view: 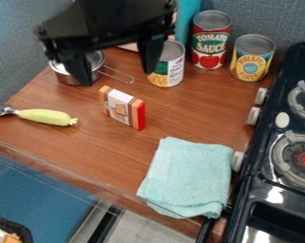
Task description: Take the thing and put it in an upright position.
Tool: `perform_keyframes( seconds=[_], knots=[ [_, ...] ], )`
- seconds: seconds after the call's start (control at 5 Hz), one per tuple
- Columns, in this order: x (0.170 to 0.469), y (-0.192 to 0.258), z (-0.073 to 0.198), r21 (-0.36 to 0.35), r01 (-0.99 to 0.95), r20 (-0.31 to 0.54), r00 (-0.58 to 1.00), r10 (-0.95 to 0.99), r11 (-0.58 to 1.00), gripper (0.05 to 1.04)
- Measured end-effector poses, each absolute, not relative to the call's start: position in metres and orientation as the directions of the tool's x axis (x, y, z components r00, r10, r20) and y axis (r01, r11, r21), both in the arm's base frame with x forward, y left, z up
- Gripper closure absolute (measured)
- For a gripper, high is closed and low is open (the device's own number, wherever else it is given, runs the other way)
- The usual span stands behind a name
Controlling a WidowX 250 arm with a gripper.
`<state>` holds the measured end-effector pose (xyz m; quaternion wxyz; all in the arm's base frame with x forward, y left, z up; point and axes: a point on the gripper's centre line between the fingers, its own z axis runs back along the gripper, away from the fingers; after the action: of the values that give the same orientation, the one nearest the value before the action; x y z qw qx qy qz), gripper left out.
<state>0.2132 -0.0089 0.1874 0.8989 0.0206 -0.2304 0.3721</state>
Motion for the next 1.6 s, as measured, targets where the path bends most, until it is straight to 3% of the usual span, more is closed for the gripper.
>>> perform_keyframes(
  seconds=[1.0, 1.6],
  knots=[
    [0.279, 0.042, 0.123, -0.097, -0.913, 0.401, 0.329, 0.855, 0.396, 0.083],
    [0.327, 0.049, 0.089, -0.055, -0.937, 0.395, 0.296, 0.870, 0.344, 0.083]
  ],
)
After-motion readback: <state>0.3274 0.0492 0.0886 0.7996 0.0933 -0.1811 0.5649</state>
